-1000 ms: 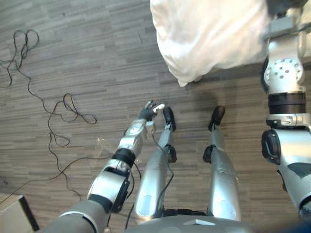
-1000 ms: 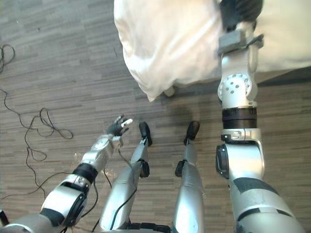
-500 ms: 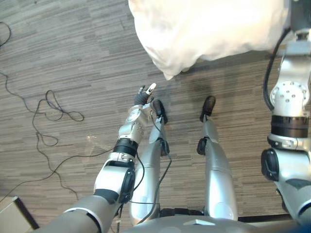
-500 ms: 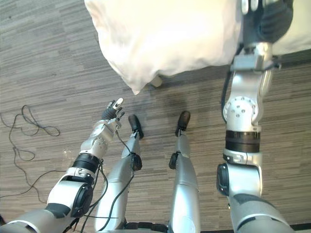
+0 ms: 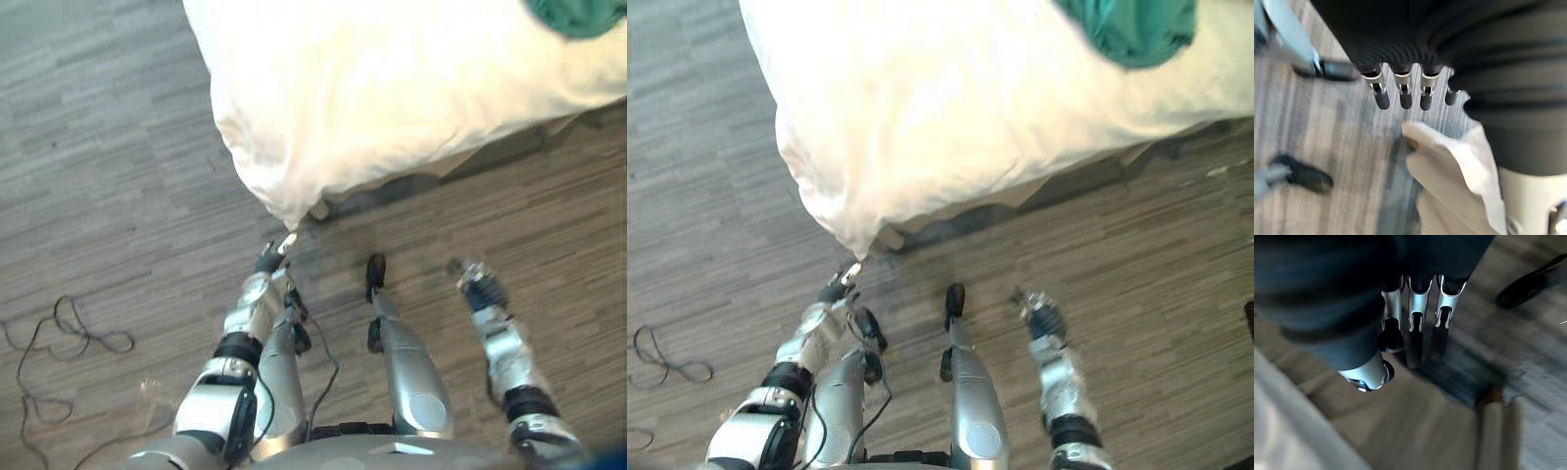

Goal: Tidy the bed and pick cloth on bed and put in laundry

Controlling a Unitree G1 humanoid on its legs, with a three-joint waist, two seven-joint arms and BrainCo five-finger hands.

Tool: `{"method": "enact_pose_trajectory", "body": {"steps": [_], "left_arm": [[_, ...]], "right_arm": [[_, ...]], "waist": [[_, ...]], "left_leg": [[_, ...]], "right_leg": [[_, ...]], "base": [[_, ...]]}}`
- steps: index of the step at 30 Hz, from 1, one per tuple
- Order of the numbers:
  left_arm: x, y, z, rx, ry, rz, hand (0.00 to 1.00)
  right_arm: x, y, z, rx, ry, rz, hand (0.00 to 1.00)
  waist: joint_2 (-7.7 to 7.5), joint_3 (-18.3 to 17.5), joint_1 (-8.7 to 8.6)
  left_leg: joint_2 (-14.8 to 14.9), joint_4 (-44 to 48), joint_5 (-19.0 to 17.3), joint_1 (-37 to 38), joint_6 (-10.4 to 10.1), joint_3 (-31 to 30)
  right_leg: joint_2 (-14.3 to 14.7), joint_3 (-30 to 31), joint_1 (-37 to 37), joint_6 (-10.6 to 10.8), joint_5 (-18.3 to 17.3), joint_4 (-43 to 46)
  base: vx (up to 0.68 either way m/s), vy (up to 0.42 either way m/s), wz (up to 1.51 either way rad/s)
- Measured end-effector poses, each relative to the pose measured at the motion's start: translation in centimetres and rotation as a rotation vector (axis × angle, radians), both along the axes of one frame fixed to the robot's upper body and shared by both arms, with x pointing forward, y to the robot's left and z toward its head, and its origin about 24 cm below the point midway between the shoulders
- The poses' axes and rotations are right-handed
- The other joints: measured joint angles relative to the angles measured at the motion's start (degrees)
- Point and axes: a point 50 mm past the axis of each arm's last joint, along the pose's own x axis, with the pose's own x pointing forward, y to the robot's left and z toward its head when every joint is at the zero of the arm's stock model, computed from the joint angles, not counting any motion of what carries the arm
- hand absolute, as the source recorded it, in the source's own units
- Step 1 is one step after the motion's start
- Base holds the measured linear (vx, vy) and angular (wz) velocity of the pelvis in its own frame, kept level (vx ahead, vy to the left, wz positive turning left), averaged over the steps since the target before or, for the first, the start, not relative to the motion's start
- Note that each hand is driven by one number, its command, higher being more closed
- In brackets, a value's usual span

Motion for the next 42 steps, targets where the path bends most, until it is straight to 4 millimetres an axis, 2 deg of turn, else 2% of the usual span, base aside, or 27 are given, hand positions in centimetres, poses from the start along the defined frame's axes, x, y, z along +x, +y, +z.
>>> {"method": "enact_pose_trajectory", "body": {"steps": [1, 3, 4, 6, 9, 11, 16, 19, 21, 23, 25, 27, 29, 30, 31, 32, 33, 34, 35, 36, 37, 38, 39, 40, 41, 42], "left_arm": [[-1.0, 0.1, -0.8, 0.013, 0.037, 0.000, 0.00], [-4.5, 0.3, -3.5, 0.077, 0.157, -0.039, 0.00], [-5.3, 0.3, -4.0, 0.090, 0.182, -0.050, 0.00], [-8.5, 0.2, -5.9, 0.132, 0.277, -0.082, 0.00], [-11.8, 0.4, -7.4, 0.169, 0.369, -0.119, 0.00], [-14.6, 0.3, -8.5, 0.182, 0.434, -0.171, 0.00], [-15.6, 0.1, -8.9, 0.223, 0.434, -0.295, 0.00], [-15.9, 0.0, -9.0, 0.231, 0.429, -0.327, 0.00], [-16.3, 0.3, -9.0, 0.232, 0.426, -0.315, 0.00], [-16.9, 0.7, -9.1, 0.247, 0.436, -0.307, 0.00], [-17.3, 0.8, -9.2, 0.255, 0.452, -0.313, 0.00], [-17.1, 0.7, -9.2, 0.258, 0.450, -0.320, 0.00], [-17.0, 0.6, -9.2, 0.266, 0.452, -0.346, 0.00], [-16.8, 0.4, -9.2, 0.265, 0.450, -0.357, 0.00], [-16.7, 0.4, -9.2, 0.269, 0.449, -0.365, 0.00], [-16.6, 0.4, -9.2, 0.272, 0.452, -0.372, 0.00], [-16.2, -0.2, -9.2, 0.260, 0.449, -0.384, 0.00], [-16.2, -0.4, -9.2, 0.259, 0.452, -0.394, 0.00], [-16.0, -0.3, -9.2, 0.265, 0.457, -0.399, 0.00], [-15.9, -0.1, -9.1, 0.271, 0.459, -0.399, 0.00], [-16.0, -0.2, -9.2, 0.273, 0.459, -0.401, 0.00], [-15.8, -0.5, -9.1, 0.296, 0.451, -0.408, 0.00], [-15.8, -0.6, -9.1, 0.302, 0.448, -0.406, 0.00], [-15.5, -0.5, -9.0, 0.311, 0.432, -0.394, 0.00], [-15.0, -0.3, -8.8, 0.319, 0.417, -0.383, 0.00], [-15.2, -0.2, -8.8, 0.316, 0.421, -0.371, 0.00]], "right_arm": [[-0.9, 0.3, -0.9, -0.008, 0.056, 0.000, 0.00], [-4.1, 1.0, -3.2, -0.078, 0.202, 0.035, 0.00], [-4.8, 1.1, -3.5, -0.096, 0.224, 0.051, 0.00], [-7.5, 1.6, -4.6, -0.169, 0.298, 0.119, 0.00], [-9.7, 2.4, -5.5, -0.251, 0.376, 0.196, 0.00], [-10.0, 2.2, -5.4, -0.365, 0.389, 0.231, 0.00], [-11.3, 1.4, -5.7, -0.449, 0.449, 0.227, 0.00], [-13.5, 1.1, -6.2, -0.453, 0.512, 0.204, 0.00], [-15.2, 1.1, -6.4, -0.442, 0.558, 0.184, 0.00], [-15.8, 1.0, -6.6, -0.432, 0.581, 0.169, 0.00], [-16.3, 0.9, -6.7, -0.422, 0.596, 0.166, 0.00], [-15.9, 0.8, -6.6, -0.425, 0.587, 0.165, 0.00], [-15.5, 0.4, -6.5, -0.438, 0.576, 0.164, 0.00], [-15.5, 0.1, -6.5, -0.446, 0.582, 0.167, 0.00], [-15.6, 0.1, -6.6, -0.442, 0.590, 0.169, 0.00], [-15.2, 0.1, -6.6, -0.442, 0.586, 0.170, 0.00], [-15.4, -0.3, -6.5, -0.446, 0.593, 0.160, 0.00], [-15.5, -0.3, -6.6, -0.450, 0.599, 0.165, 0.00], [-15.5, -0.2, -6.6, -0.451, 0.605, 0.179, 0.00], [-15.6, 0.0, -6.7, -0.445, 0.610, 0.183, 0.00], [-15.4, -0.2, -6.6, -0.458, 0.606, 0.201, 0.00], [-14.9, -0.2, -6.6, -0.462, 0.599, 0.208, 0.00], [-14.8, -0.2, -6.6, -0.463, 0.603, 0.214, 0.00], [-15.0, -0.1, -6.7, -0.470, 0.628, 0.238, 0.00], [-15.1, 0.1, -6.8, -0.472, 0.653, 0.255, 0.00], [-15.1, 0.1, -6.9, -0.473, 0.660, 0.258, 0.00]], "waist": [[0.13, -1.0, -0.23], [0.46, -3.7, -1.24], [0.54, -4.6, -1.31], [0.94, -8.4, -1.60], [1.15, -11.7, -2.14], [1.66, -13.4, -2.74], [2.01, -15.4, -2.79], [1.72, -16.5, -2.54], [1.62, -17.0, -2.60], [1.89, -17.5, -2.47], [2.29, -17.3, -3.51], [2.91, -16.5, -2.62], [3.68, -14.7, -3.32], [3.64, -13.6, -4.23], [3.74, -13.5, -4.13], [4.39, -13.0, -4.42], [4.88, -12.6, -4.77], [5.51, -12.7, -4.98], [4.40, -12.5, -5.16], [4.93, -12.4, -4.95], [5.51, -12.6, -4.24], [5.94, -12.6, -4.25], [5.82, -12.5, -4.23], [5.18, -12.4, -3.83], [4.46, -12.7, -2.72], [4.27, -12.7, -2.38]], "left_leg": [[-0.3, -0.6, 0.0, 1.1, 0.0, 0.0], [-1.7, -3.2, -0.1, 6.6, -0.1, 0.1], [-2.0, -3.9, -0.1, 7.7, -0.1, 0.3], [-3.1, -6.1, -0.2, 12.0, -0.3, 1.3], [-3.9, -8.1, -0.9, 16.1, -0.8, 1.8], [-4.6, -9.7, -1.2, 20.0, -1.2, 3.1], [-5.5, -11.7, -1.6, 24.9, -1.4, 4.7], [-5.6, -12.4, -1.7, 26.2, -1.5, 6.3], [-4.9, -12.2, -2.4, 27.5, -2.0, 9.1], [-3.9, -11.0, -3.6, 28.0, -2.8, 11.6], [-2.5, -8.2, -5.0, 29.2, -3.3, 13.3], [-1.3, -4.5, -7.4, 29.9, -2.6, 13.5], [-1.4, -3.2, -9.1, 31.4, -1.7, 14.0], [-2.0, -3.1, -10.9, 32.4, -2.4, 14.7], [-2.1, -3.0, -11.3, 32.7, -2.5, 16.1], [-1.7, -2.6, -12.0, 33.3, -2.4, 18.6], [-0.7, -2.4, -12.2, 33.6, -2.4, 20.4], [-0.6, -2.2, -12.3, 33.7, -2.6, 20.5], [-0.7, -1.8, -12.8, 34.5, -3.6, 20.7], [-0.7, -1.6, -13.4, 34.9, -4.2, 20.9], [-0.7, -1.9, -13.2, 34.4, -3.5, 19.7], [-0.8, -1.7, -13.0, 34.3, -3.4, 19.7], [-0.8, -1.4, -12.9, 34.2, -3.2, 19.2], [-0.8, 0.4, -12.5, 33.7, -2.7, 15.8], [-0.8, 4.1, -12.6, 32.5, -2.0, 12.3], [-0.9, 5.9, -12.8, 32.0, -1.5, 10.6]], "right_leg": [[-0.1, 0.0, 0.8, 0.4, -0.3, -0.1], [-0.8, 0.0, 5.7, 0.5, -1.1, -1.1], [-0.8, 0.1, 6.7, 0.6, -1.2, -1.4], [-1.2, 0.5, 10.0, 1.0, -1.8, -2.1], [-1.2, 1.1, 13.2, 1.3, -2.4, -2.9], [-1.3, 2.5, 15.8, 1.8, -2.8, -3.2], [-1.4, 4.0, 18.6, 2.0, -3.1, -3.4], [-1.1, 5.0, 18.8, 1.9, -3.1, -3.6], [-1.0, 2.7, 19.1, 0.5, -4.4, -3.4], [-1.2, -1.4, 17.9, -1.2, -5.0, -0.2], [-0.5, -3.2, 15.6, -1.5, -5.5, 5.1], [0.5, -8.4, 10.9, -5.1, -7.3, 13.8], [0.4, -10.0, 9.9, -5.4, -7.5, 16.8], [0.8, -11.1, 9.3, -5.5, -7.4, 17.0], [0.9, -11.1, 9.3, -5.6, -7.4, 16.3], [0.7, -12.9, 10.1, -7.6, -10.1, 14.8], [-0.4, -17.5, 10.3, -8.7, -12.9, 16.8], [-0.9, -18.6, 10.7, -9.0, -13.1, 17.9], [-0.3, -18.7, 13.1, -6.9, -12.3, 15.2], [1.2, -18.3, 14.0, -6.9, -11.1, 13.0], [3.4, -16.7, 15.3, -6.9, -8.5, 7.7], [5.0, -15.2, 16.3, -7.0, -6.6, 3.8], [5.6, -14.5, 17.0, -7.1, -5.5, 2.1], [6.5, -12.2, 17.9, -7.2, -3.5, -0.9], [6.9, -9.2, 18.0, -7.2, -2.2, -2.7], [6.9, -7.4, 18.1, -7.0, -1.8, -3.3]], "base": [[0.11, 0.033, -0.02], [0.11, 0.068, -0.01], [0.10, 0.070, -0.07], [0.07, 0.052, -0.11], [0.05, 0.045, -0.18], [0.01, 0.036, -0.28], [-0.03, 0.021, -0.20], [0.00, 0.001, -0.22], [0.03, -0.017, -0.47], [0.06, -0.021, -0.82], [0.10, -0.030, -0.86], [0.07, -0.093, -1.37], [-0.03, -0.045, -1.15], [-0.07, 0.013, -1.11], [-0.12, 0.002, -1.12], [-0.09, -0.007, -0.82], [-0.07, -0.009, -0.64], [0.02, 0.003, -0.49], [0.06, 0.002, -0.44], [0.02, 0.016, -0.71], [-0.02, 0.016, -0.81], [-0.04, 0.005, -0.69], [0.00, -0.058, -0.67], [0.02, -0.098, -0.91], [0.03, -0.096, -1.11], [0.04, -0.050, -1.47]]}}
